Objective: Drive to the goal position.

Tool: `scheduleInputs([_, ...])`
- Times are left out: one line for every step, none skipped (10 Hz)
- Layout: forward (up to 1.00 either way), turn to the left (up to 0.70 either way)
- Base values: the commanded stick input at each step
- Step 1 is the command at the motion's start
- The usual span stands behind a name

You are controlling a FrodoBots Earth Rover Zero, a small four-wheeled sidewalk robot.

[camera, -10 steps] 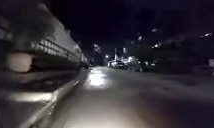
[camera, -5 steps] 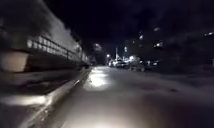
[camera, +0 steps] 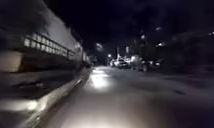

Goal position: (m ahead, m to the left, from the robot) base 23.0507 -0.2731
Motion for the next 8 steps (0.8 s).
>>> scheduleInputs([0.50,0.00])
scheduleInputs([0.50,0.00])
scheduleInputs([0.50,0.00])
scheduleInputs([0.50,0.00])
scheduleInputs([0.50,0.00])
scheduleInputs([0.50,0.00])
scheduleInputs([0.50,0.00])
scheduleInputs([0.50,0.00])
